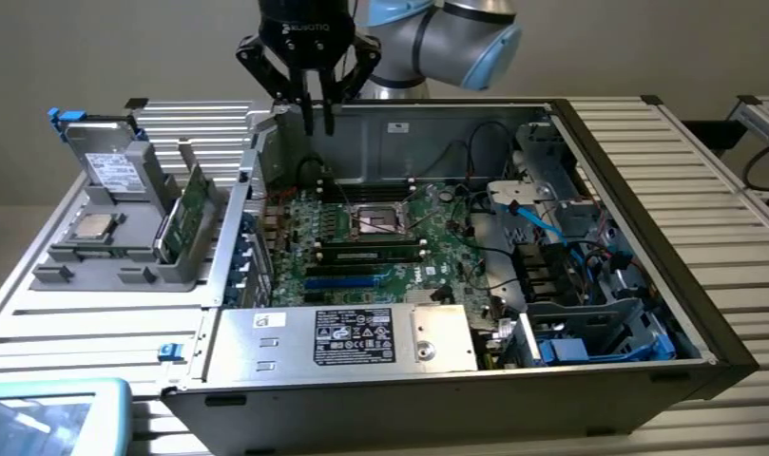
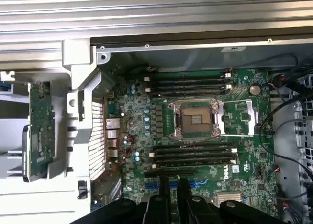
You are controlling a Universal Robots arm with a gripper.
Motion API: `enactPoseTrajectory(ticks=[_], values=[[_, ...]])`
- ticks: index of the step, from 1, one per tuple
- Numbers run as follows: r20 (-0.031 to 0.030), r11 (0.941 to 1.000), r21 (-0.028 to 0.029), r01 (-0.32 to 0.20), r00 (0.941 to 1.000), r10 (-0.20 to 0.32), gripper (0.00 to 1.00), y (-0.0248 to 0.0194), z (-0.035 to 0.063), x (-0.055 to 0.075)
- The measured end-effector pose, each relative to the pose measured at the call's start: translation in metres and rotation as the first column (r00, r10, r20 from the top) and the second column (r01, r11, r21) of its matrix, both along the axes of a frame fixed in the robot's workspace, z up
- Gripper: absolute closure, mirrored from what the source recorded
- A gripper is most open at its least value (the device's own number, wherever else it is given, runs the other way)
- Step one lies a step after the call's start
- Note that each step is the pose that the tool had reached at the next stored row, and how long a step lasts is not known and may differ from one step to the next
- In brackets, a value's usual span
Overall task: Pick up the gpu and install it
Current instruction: 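Reach for the gpu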
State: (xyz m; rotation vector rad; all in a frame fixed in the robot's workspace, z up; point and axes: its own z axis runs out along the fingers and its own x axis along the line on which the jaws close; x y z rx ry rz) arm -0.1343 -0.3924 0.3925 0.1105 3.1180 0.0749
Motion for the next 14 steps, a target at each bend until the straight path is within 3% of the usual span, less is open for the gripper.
enactPoseTrajectory(ticks=[1,2,7,14], values=[[-0.0001,1.0000,0.0000,0.000,1.0000,0.000,0.75,0.0020,0.0000,-0.004],[0.0000,1.0000,0.0000,0.000,1.0000,0.000,0.68,0.0038,-0.0001,-0.007],[0.0001,1.0000,0.0000,0.000,1.0000,0.000,0.68,0.0124,-0.0005,-0.027],[0.0010,1.0000,0.0000,0.000,1.0000,0.000,0.68,0.0186,-0.0012,-0.059]])
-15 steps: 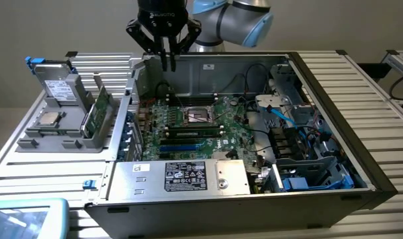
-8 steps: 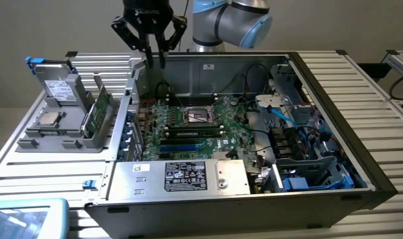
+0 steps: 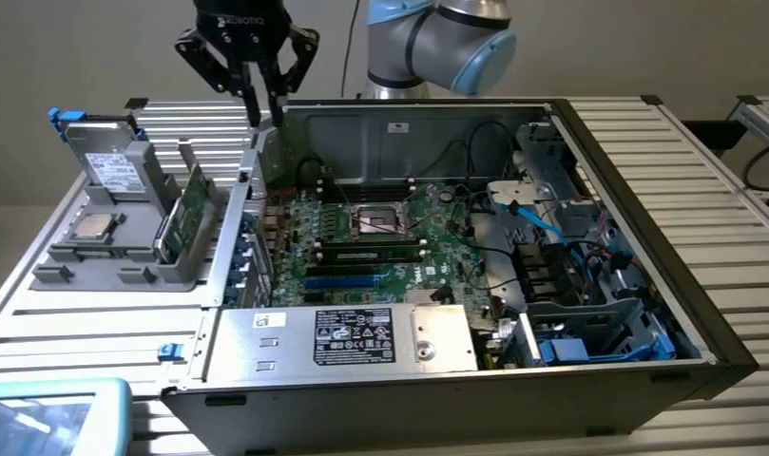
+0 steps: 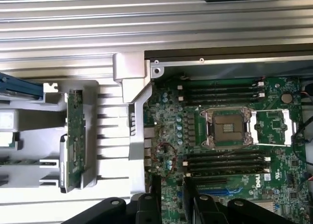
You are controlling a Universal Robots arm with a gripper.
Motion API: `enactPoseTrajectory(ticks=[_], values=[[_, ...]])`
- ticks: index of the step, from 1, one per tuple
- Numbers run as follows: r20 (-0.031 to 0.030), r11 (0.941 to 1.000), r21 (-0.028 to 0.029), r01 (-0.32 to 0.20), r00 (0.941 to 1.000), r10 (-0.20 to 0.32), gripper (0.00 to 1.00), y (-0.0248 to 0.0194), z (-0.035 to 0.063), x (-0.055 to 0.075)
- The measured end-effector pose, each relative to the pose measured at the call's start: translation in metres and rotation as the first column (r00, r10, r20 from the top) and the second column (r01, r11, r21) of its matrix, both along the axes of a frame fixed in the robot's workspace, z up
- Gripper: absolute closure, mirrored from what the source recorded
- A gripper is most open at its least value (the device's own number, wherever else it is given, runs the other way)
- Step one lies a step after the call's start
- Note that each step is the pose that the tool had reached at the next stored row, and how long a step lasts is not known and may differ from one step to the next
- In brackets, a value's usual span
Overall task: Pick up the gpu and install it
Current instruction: 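Reach for the gpu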
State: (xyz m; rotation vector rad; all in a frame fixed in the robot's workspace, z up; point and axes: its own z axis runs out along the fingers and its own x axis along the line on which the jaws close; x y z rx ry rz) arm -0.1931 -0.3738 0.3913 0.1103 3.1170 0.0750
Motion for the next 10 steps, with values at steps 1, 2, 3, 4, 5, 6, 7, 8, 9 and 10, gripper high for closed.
enactPoseTrajectory(ticks=[1,2,3,4,5,6,7,8,9,10], values=[[0.0001,1.0000,0.0001,0.000,1.0000,0.000,0.68,0.0008,-0.0001,-0.005],[0.0002,1.0000,0.0001,0.000,1.0000,0.000,0.68,0.0016,-0.0002,-0.009],[0.0003,1.0000,0.0003,0.000,1.0000,0.000,0.68,0.0023,-0.0003,-0.013],[0.0002,1.0000,0.0003,0.000,1.0000,0.000,0.68,0.0031,-0.0003,-0.018],[0.0002,1.0000,0.0003,0.000,1.0000,0.000,0.68,0.0039,-0.0003,-0.023],[0.0002,1.0000,0.0004,0.000,1.0000,0.000,0.68,0.0047,-0.0004,-0.027],[0.0002,1.0000,0.0005,0.000,1.0000,0.000,0.68,0.0054,-0.0004,-0.032],[0.0002,1.0000,0.0006,0.000,1.0000,0.000,0.68,0.0061,-0.0005,-0.036],[0.0002,1.0000,0.0007,0.000,1.0000,0.000,0.68,0.0067,-0.0006,-0.041],[0.0003,1.0000,0.0010,0.000,1.0000,0.000,0.68,0.0073,-0.0007,-0.045]])
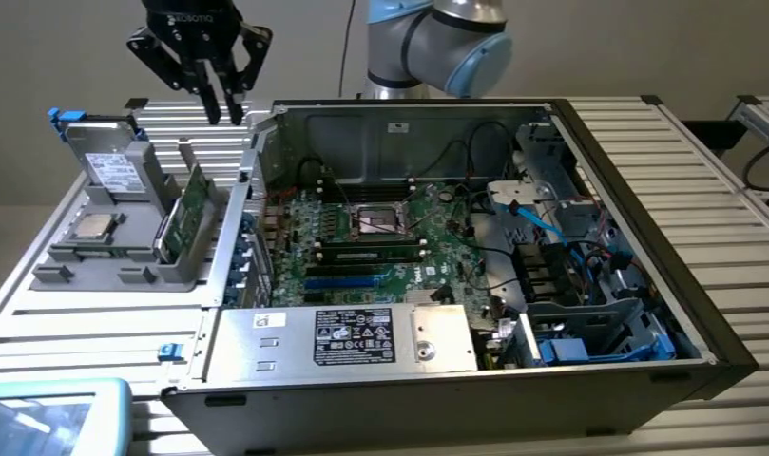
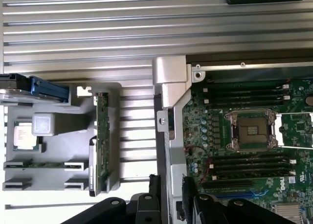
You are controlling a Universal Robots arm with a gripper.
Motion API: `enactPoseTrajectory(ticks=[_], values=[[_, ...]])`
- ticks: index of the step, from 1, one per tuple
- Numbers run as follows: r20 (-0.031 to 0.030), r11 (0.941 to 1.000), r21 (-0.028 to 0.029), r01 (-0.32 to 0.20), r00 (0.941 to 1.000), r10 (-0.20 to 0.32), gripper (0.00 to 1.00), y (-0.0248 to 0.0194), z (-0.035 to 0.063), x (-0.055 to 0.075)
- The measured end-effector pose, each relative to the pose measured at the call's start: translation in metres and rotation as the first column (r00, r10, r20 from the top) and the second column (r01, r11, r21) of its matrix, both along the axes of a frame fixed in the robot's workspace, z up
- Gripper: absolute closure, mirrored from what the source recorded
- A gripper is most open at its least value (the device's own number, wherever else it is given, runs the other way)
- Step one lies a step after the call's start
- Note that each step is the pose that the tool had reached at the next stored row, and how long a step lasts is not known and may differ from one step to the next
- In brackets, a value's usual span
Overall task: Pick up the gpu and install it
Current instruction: 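Reach for the gpu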
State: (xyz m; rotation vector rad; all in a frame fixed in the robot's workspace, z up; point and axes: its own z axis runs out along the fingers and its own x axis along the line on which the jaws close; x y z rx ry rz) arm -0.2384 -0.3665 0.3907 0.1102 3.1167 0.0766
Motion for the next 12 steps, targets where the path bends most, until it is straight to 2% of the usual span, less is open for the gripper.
enactPoseTrajectory(ticks=[7,12], values=[[-0.0001,1.0000,0.0026,0.000,1.0000,0.000,0.68,0.0029,-0.0005,-0.032],[-0.0002,1.0000,0.0055,0.000,1.0000,0.000,0.68,0.0033,-0.0017,-0.055]])
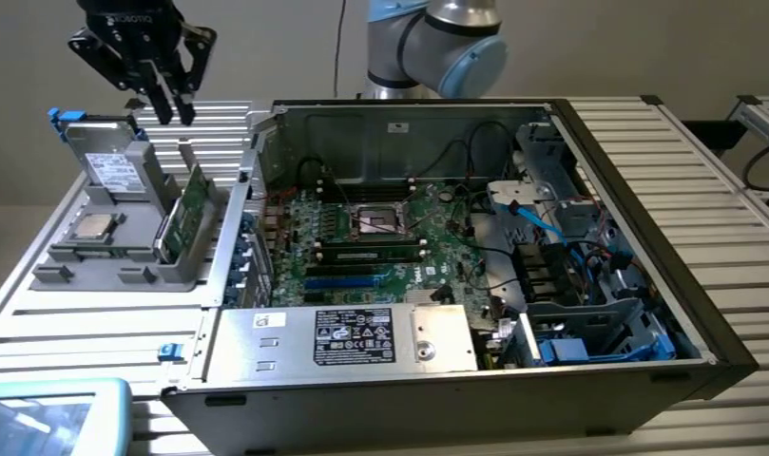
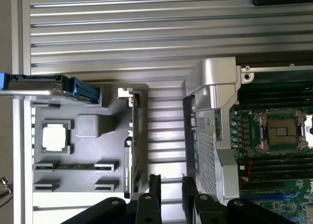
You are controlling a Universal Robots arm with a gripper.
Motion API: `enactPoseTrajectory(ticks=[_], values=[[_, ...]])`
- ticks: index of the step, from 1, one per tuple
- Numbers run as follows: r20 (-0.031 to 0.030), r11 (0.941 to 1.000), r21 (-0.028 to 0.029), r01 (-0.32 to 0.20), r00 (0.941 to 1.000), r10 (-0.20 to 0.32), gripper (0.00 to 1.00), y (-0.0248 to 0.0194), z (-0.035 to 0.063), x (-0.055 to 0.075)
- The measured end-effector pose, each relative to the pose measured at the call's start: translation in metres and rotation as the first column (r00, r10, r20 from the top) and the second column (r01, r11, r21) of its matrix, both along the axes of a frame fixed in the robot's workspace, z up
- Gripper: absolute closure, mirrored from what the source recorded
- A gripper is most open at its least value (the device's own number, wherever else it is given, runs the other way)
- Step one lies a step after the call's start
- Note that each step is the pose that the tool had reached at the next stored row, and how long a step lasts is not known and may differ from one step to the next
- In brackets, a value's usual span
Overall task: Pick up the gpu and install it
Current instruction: 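Reach for the gpu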
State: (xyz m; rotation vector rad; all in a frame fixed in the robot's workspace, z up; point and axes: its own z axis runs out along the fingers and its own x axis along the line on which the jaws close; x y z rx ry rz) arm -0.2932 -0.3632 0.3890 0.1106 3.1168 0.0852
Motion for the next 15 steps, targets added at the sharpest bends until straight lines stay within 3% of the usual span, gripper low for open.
enactPoseTrajectory(ticks=[5,6,11,15], values=[[0.0001,1.0000,0.0009,0.000,1.0000,0.000,0.66,0.0008,-0.0039,-0.022],[0.0001,1.0000,0.0011,0.000,1.0000,0.000,0.60,0.0008,-0.0048,-0.027],[0.0001,1.0000,0.0013,0.000,1.0000,0.000,0.60,0.0012,-0.0135,-0.049],[0.0001,1.0000,0.0013,0.000,1.0000,0.000,0.60,0.0013,-0.0208,-0.053]])
